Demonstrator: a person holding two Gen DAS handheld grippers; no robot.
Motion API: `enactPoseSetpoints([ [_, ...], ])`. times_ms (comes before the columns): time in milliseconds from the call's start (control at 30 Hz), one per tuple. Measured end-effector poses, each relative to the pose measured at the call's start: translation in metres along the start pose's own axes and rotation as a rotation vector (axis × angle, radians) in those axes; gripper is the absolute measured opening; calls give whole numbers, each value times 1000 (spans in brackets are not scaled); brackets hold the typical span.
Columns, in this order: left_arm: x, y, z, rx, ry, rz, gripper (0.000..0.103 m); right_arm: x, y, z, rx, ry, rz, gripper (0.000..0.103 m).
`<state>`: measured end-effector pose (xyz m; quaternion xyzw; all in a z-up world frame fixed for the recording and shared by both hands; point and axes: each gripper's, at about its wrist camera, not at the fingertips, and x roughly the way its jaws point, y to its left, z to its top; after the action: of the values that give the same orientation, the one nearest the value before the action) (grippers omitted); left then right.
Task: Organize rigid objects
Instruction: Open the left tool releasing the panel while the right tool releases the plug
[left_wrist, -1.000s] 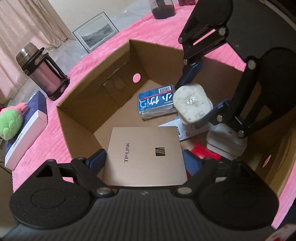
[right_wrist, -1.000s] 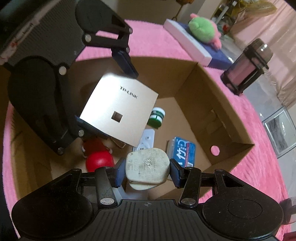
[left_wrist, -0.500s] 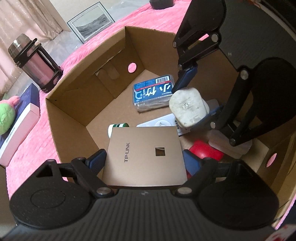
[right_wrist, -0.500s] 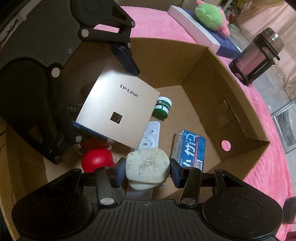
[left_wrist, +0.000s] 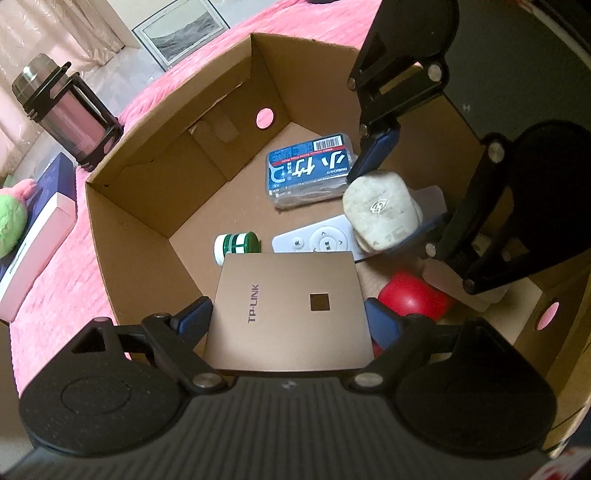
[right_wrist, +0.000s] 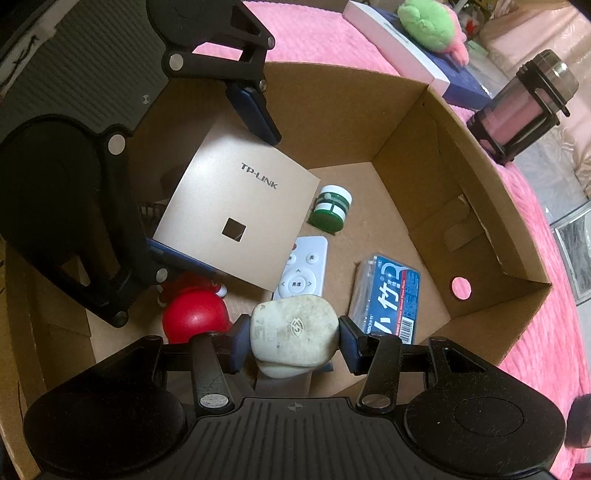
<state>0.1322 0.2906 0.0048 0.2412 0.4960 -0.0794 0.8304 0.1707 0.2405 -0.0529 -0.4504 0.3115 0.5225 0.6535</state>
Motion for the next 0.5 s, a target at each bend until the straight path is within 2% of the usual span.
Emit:
enactPoseSetpoints([
  [500,-2,1,-2,-31,-17,-1,86,-10,1,-1,18,-51,-7,47],
])
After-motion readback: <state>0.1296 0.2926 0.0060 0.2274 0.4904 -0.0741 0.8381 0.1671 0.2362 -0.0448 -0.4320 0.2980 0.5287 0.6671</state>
